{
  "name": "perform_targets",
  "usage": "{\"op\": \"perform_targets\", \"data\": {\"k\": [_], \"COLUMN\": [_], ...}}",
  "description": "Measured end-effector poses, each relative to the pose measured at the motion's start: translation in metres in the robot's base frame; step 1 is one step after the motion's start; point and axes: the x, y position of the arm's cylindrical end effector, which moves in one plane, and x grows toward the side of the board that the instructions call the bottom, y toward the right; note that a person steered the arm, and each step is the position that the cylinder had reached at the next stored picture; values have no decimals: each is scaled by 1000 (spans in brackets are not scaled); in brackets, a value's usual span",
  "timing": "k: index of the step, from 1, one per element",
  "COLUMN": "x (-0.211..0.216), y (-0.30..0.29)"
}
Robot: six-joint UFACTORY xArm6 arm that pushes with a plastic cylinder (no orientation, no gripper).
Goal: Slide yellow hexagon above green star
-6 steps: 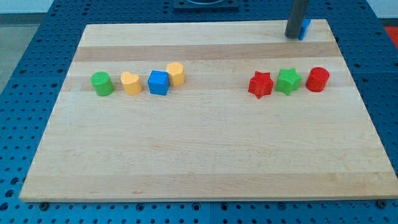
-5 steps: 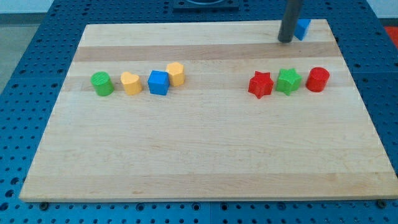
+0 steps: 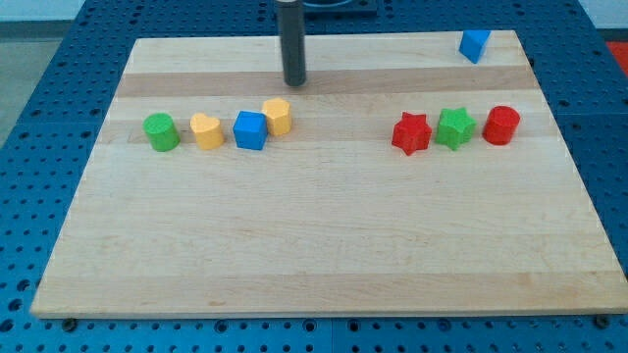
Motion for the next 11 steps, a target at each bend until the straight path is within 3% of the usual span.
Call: {"op": "perform_targets", "data": {"k": [2, 4, 9, 11], "x": [38, 69, 80, 49], "y": [-48, -51, 78, 110]}}
